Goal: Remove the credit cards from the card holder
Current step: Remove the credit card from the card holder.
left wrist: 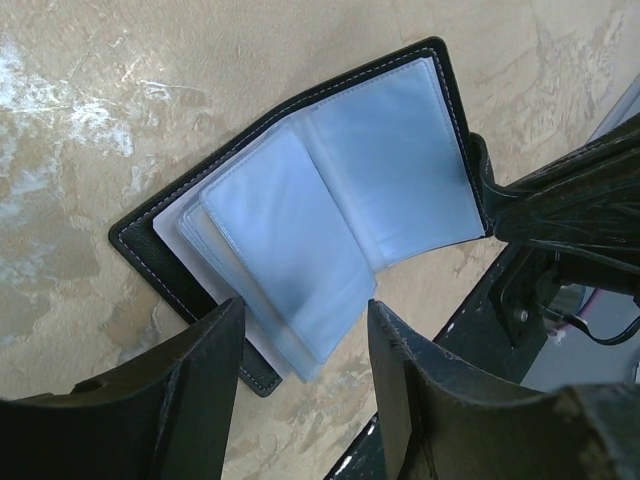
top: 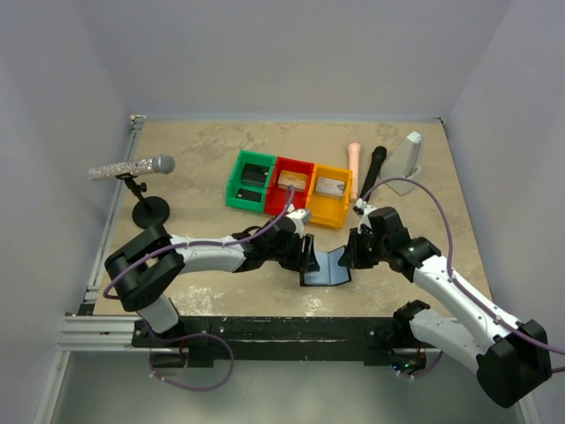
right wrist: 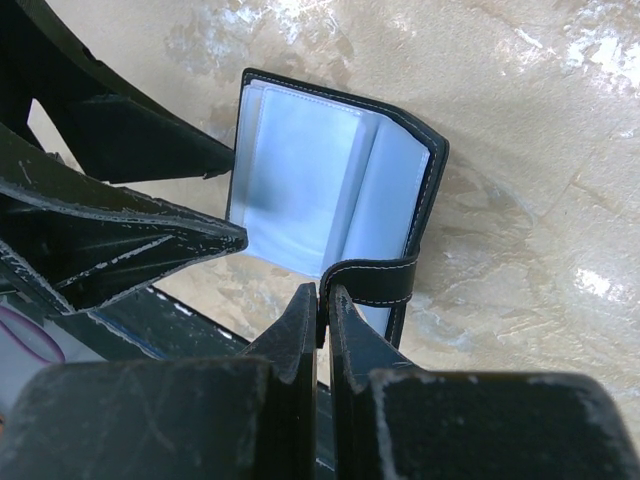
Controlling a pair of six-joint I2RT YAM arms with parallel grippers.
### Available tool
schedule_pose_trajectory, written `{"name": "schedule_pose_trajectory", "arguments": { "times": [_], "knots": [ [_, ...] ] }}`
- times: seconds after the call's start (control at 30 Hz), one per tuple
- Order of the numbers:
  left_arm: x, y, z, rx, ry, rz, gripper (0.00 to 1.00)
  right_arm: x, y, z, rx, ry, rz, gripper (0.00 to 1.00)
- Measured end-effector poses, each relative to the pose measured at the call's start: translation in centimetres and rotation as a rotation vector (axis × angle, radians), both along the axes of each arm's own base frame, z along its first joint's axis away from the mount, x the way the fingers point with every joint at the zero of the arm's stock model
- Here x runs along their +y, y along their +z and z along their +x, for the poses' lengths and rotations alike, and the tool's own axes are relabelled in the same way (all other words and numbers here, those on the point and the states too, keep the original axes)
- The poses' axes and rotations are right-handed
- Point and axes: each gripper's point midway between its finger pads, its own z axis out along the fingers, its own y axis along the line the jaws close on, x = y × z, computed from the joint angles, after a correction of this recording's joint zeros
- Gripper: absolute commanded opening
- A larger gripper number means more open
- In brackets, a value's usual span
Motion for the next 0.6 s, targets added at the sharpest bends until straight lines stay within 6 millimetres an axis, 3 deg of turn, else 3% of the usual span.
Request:
{"name": "schedule_pose_trajectory", "arguments": {
  "times": [0.6],
  "knots": [
    [-2.2, 3.0, 0.3, -0.036, -0.057, -0.069, 0.56, -0.1, -0.5, -0.2, 0.012, -0.004, -0.002, 0.0]
  ]
}}
